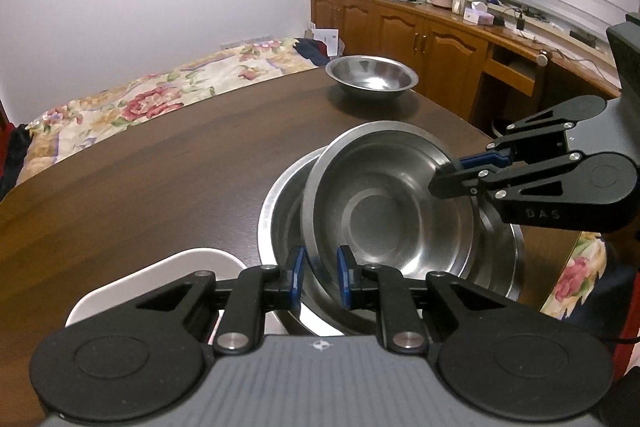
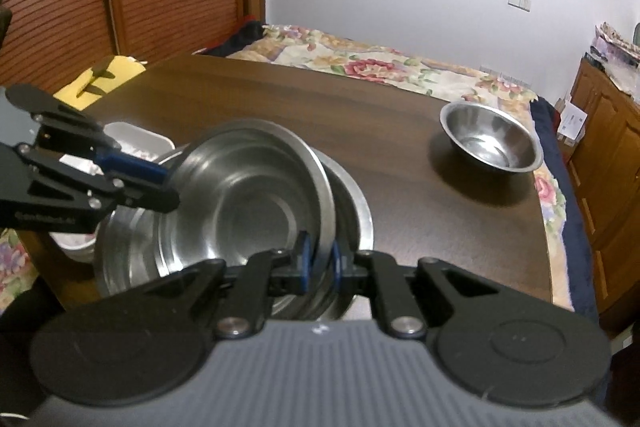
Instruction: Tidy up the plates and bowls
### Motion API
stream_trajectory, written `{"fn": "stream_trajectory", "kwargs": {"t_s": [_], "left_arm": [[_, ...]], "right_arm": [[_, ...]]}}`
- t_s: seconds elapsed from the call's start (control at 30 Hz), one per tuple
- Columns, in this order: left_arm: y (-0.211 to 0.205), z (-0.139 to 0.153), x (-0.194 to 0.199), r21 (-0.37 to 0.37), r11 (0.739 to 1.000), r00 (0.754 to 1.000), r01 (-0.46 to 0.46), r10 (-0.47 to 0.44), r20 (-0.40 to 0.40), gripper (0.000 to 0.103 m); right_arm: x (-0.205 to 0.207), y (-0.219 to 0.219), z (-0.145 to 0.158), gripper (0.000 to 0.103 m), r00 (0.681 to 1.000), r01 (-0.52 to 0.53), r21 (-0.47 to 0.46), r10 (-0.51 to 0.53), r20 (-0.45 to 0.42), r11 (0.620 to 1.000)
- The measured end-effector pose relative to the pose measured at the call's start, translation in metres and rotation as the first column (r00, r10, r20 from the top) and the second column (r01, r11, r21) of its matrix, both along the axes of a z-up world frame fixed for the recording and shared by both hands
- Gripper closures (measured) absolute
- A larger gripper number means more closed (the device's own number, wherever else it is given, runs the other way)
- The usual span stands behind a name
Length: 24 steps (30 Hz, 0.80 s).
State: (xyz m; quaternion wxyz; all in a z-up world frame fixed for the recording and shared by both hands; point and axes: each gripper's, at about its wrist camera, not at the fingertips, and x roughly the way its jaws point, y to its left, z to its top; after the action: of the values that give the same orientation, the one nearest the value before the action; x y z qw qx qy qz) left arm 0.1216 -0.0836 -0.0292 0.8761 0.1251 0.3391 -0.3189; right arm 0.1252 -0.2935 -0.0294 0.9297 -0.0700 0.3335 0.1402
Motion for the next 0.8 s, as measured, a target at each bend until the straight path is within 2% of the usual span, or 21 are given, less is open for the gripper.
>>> {"fn": "stream_trajectory", "kwargs": {"t_s": [0.27, 0.43, 0.8], "left_arm": [[0.006, 0.006, 0.0, -0.051, 0.998, 1.0, -0.026, 0.026, 0.006, 0.083], [0.008, 0.01, 0.001, -0.068, 0.997, 0.999, -0.038, 0.039, 0.012, 0.083], [0.008, 0.01, 0.005, -0.083, 0.995, 0.999, -0.05, 0.051, 0.011, 0.085]], "right_arm": [[0.003, 0.008, -0.001, 0.088, 1.0, -0.014, -0.066, 0.015, 0.009, 0.998], [0.007, 0.011, -0.003, 0.088, 1.0, -0.024, -0.063, 0.023, -0.019, 0.998], [0.01, 0.013, -0.005, 0.088, 1.0, -0.013, -0.061, 0.012, -0.023, 0.998]]}}
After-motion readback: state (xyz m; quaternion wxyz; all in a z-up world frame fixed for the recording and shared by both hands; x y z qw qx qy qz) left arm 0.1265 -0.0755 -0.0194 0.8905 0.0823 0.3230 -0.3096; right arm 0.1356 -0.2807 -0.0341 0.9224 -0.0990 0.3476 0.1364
